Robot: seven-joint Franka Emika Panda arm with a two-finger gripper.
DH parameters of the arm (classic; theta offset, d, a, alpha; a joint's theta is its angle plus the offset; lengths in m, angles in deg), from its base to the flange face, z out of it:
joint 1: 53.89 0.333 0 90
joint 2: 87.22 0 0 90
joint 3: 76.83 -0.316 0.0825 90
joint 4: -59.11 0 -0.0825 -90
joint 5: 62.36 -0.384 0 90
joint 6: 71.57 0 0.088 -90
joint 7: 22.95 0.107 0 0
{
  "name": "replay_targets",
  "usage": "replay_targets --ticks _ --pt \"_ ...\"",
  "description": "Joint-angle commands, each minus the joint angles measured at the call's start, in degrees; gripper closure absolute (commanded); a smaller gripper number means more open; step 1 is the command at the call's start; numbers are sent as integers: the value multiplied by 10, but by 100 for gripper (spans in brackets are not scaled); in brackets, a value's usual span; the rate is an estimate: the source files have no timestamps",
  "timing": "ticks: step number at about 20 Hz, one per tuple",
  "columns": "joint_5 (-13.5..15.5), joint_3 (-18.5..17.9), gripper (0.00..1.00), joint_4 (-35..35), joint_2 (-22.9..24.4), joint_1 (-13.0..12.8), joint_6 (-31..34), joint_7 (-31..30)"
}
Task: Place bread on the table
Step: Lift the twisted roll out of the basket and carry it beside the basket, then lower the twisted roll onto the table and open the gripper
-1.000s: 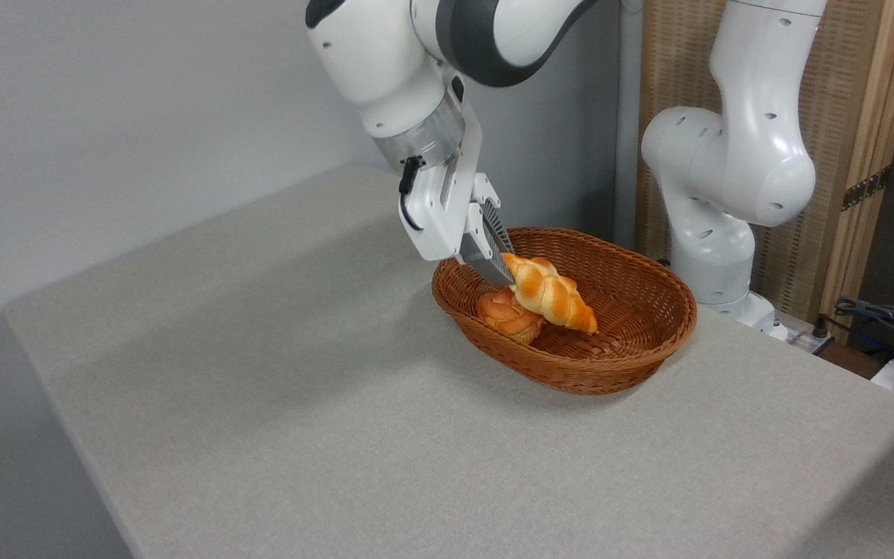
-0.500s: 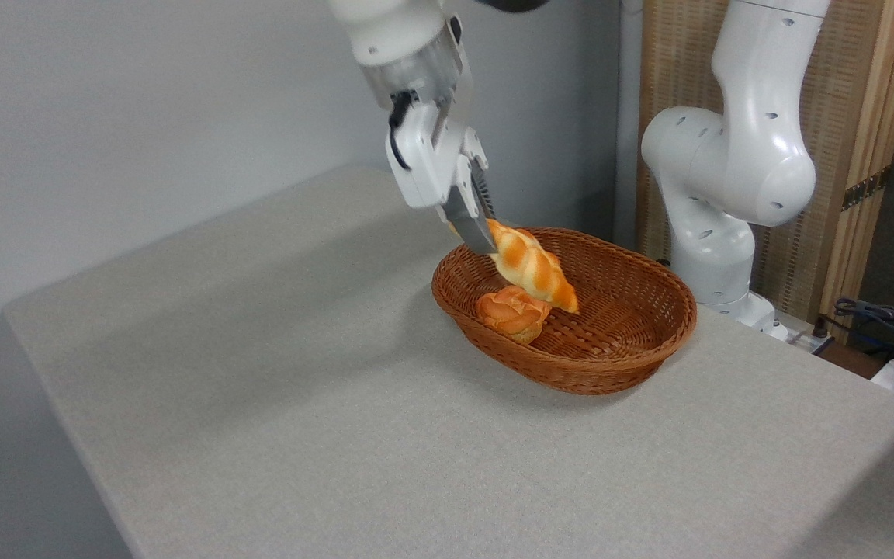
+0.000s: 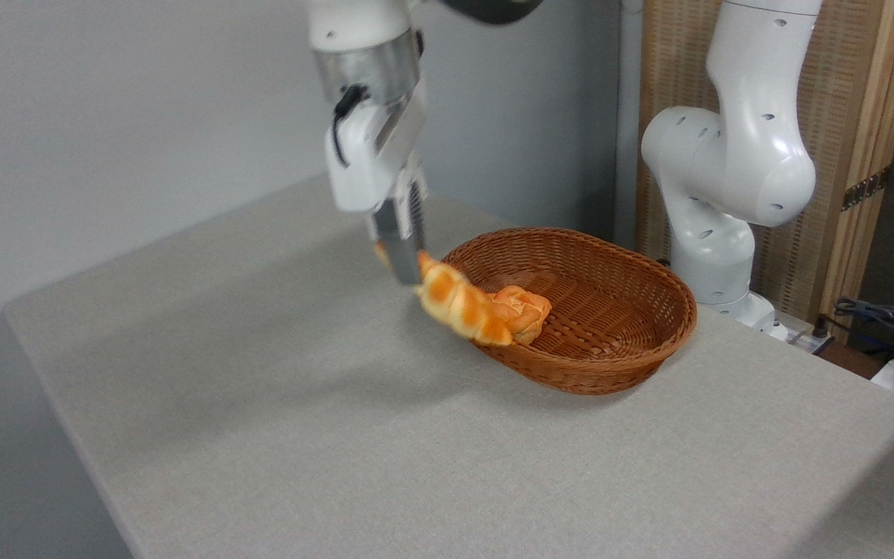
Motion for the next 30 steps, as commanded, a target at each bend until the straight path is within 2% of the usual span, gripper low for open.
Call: replay_targets --ticks 1,6,8,9,10,12,21,30 --pt "-5 -5 94 -18 -59 -2 -56 5" --pt "-7 -1 89 -37 -103 -3 -79 8" --pt "-7 1 77 -37 -113 -3 -79 9" --pt "-7 1 51 -38 -121 -3 -81 8" --pt "-10 2 20 -38 -131 -5 -90 5" --pt "-18 1 0 -38 -145 -7 -139 2" --pt "3 0 0 -43 -159 -6 -159 -9" --pt "2 -5 0 -49 -159 -3 -168 -9"
